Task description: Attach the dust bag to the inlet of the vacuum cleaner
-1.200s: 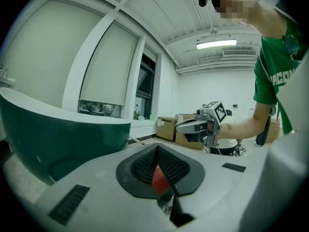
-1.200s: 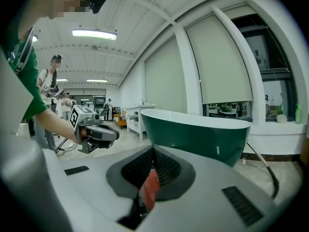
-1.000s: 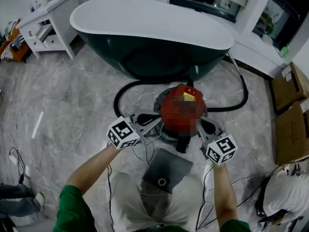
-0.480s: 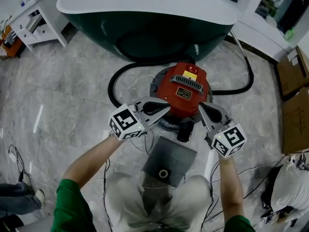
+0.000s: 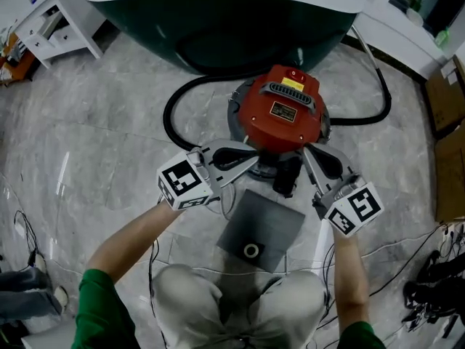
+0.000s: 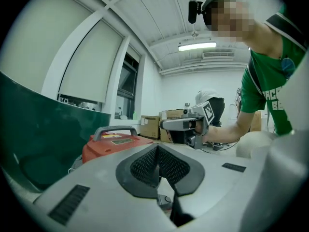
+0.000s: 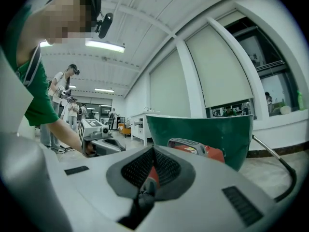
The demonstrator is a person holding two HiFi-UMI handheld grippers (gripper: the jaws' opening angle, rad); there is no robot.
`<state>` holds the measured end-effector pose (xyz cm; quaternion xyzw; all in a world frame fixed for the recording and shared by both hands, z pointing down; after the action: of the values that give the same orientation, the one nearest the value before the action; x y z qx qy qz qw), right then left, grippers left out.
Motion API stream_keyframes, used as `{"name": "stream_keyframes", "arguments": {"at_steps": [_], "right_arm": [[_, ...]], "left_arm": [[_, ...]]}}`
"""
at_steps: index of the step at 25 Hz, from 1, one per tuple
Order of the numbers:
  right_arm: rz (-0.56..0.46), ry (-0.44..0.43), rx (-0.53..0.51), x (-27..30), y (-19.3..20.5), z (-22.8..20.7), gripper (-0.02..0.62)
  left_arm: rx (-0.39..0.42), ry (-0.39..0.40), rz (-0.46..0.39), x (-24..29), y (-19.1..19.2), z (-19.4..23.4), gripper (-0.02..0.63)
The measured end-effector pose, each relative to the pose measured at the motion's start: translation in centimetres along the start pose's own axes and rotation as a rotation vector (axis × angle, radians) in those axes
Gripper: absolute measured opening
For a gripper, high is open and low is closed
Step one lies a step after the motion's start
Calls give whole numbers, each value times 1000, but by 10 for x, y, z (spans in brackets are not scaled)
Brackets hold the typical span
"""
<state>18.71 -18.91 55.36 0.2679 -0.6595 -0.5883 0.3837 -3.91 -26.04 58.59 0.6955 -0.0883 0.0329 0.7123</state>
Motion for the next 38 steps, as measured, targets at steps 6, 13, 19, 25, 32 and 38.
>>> {"name": "stream_keyframes", "arguments": {"at_steps": [6,13,19,25,32,38], "right_arm": [[1,16,3,-30,31,22,9],[46,11,5,-60,78,53,9],[101,-16,-3,-70,124,81,9],[230,-35,-17,-71,193,107,9],[335,-78,48,-77,285,139,9],[420,-143,40,-76,333,174,9]], "left_arm": [[-5,-30,-22,-6,24,-32,5],[-14,-41,-12,-13,63,-72,5],[-24,-35,20,-13,110,-108,5],[-20,6,95,-3,164,-141,4],[-19,106,176,4,225,-180,5],[-29,153,246,4,268,-212,5]]}}
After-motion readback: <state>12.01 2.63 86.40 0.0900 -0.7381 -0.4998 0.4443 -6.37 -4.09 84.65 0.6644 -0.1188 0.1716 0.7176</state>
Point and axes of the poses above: the fingertips, and each gripper's own axes: x forward along the fingers, z to its left, y out of its underside, the point moved 9 cm from there along -x, backward along the fingers, and after that the axes turned 5 degrees about z, right-handed, at the moved point
